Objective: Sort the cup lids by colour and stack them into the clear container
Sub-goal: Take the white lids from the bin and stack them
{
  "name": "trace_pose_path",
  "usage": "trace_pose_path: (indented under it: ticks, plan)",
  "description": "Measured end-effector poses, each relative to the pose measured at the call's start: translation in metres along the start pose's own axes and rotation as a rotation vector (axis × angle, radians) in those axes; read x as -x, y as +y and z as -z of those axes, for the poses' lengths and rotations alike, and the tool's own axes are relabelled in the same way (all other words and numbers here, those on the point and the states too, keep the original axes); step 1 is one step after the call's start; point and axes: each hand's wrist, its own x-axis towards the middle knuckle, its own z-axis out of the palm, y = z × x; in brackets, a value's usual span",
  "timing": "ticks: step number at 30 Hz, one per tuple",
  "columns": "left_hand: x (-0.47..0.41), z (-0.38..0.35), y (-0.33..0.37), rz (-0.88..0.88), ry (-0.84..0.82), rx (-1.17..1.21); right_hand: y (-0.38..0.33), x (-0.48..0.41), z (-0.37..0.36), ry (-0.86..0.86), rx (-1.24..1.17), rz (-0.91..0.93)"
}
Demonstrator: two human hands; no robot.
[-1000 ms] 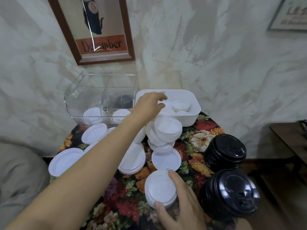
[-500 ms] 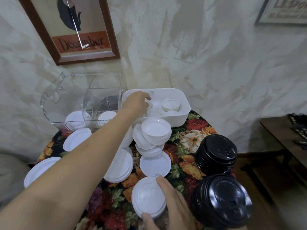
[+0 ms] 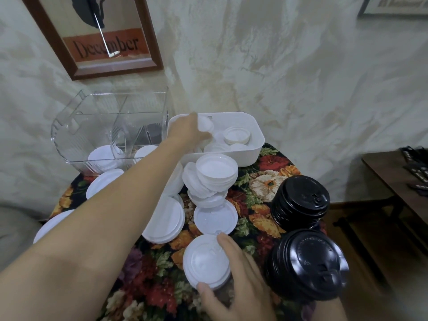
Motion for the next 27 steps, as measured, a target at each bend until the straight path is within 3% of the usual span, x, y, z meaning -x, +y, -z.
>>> trace_pose_path:
  ticks: [9,18,27]
  plan:
    - [0.080,0.045,0.015,-0.196,0.092,0.243,-0.003,0.005,0.006,-0.046,-0.007,-0.057]
    - [0.281,0.019,-0.058,-0.115,0.000,0.546,-0.004,0.008,0.008,-0.072,-0.008,-0.062]
    - [0.316,-0.013,-0.058,-0.084,-0.073,0.627,-0.012,0.010,0.010,-0.030,-0.022,-0.001]
